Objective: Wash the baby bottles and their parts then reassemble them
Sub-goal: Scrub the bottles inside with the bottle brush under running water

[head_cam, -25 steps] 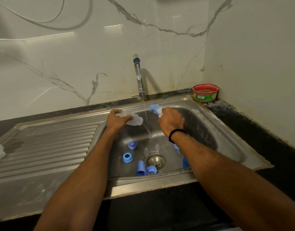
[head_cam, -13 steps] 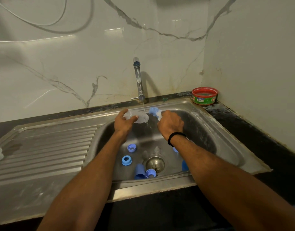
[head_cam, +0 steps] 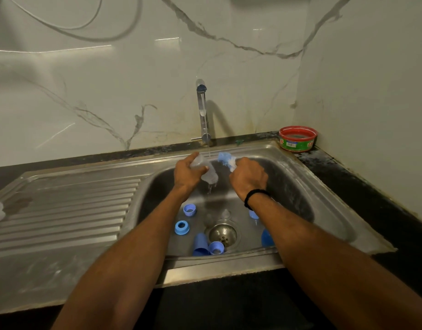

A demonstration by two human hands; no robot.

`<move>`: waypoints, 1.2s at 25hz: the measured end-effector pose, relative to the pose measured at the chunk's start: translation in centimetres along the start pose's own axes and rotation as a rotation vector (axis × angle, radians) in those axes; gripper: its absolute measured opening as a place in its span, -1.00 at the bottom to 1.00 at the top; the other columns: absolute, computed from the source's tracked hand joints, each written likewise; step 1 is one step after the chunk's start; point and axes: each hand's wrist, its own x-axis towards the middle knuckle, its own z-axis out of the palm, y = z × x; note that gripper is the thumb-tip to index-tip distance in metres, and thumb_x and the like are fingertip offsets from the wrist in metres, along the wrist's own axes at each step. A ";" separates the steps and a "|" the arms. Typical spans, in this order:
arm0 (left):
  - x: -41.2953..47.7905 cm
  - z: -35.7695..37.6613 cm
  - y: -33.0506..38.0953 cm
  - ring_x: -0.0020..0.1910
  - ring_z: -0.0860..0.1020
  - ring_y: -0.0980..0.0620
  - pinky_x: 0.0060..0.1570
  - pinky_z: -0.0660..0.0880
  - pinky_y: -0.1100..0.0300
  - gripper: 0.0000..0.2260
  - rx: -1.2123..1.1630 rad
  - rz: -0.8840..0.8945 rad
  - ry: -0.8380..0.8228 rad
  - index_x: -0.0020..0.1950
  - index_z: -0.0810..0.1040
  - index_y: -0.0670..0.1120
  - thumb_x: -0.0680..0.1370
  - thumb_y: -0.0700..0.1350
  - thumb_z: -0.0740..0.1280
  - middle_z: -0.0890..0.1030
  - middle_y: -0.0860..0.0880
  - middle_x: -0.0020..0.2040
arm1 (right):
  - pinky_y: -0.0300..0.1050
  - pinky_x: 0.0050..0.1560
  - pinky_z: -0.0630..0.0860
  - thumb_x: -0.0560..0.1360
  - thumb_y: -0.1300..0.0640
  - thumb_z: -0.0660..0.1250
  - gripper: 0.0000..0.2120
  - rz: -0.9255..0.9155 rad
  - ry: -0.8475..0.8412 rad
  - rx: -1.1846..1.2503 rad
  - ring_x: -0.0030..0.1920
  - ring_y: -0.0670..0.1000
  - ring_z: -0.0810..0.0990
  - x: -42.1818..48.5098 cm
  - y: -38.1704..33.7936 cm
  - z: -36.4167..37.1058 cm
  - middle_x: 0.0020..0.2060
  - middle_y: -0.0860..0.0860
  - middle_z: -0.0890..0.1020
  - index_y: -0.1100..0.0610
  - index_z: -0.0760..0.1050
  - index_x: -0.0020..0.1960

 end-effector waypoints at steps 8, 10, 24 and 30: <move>0.1 0.6 0.4 0.44 0.41 -0.16 0.40 0.43 -0.12 -0.35 0.044 0.029 -0.007 0.56 0.32 -0.07 0.51 -0.17 0.49 0.42 -0.15 0.50 | -0.08 -0.13 0.54 0.52 0.06 0.38 -0.80 0.005 -0.008 -0.015 -0.07 0.07 0.62 0.1 -0.2 0.2 -0.08 0.06 0.64 0.10 0.57 0.10; 0.2 0.5 0.6 0.44 0.41 -0.15 0.40 0.42 -0.11 -0.35 -0.013 0.018 0.017 0.57 0.31 -0.07 0.52 -0.18 0.48 0.41 -0.15 0.50 | -0.08 -0.16 0.55 0.52 0.05 0.38 -0.82 0.007 -0.004 -0.018 -0.10 0.06 0.62 0.1 -0.3 0.2 -0.11 0.05 0.64 0.10 0.58 0.08; 0.6 -0.7 1.5 0.25 0.54 -0.11 0.27 0.54 -0.03 -0.51 -0.169 -0.161 0.268 0.40 0.53 -0.07 0.48 -0.12 0.51 0.54 -0.12 0.35 | -0.12 -0.12 0.41 0.56 0.08 0.34 -0.79 0.032 0.033 -0.003 0.02 0.09 0.61 0.1 0.1 -0.1 0.01 0.08 0.63 0.13 0.53 0.15; 0.9 -1.7 2.5 0.24 0.56 -0.15 0.20 0.52 0.05 -0.46 0.161 -0.104 0.213 0.38 0.52 -0.21 0.46 -0.08 0.53 0.58 -0.18 0.30 | -0.06 -0.10 0.50 0.54 0.08 0.35 -0.80 0.024 0.021 -0.003 -0.01 0.10 0.62 0.3 0.1 0.2 -0.01 0.08 0.64 0.12 0.55 0.13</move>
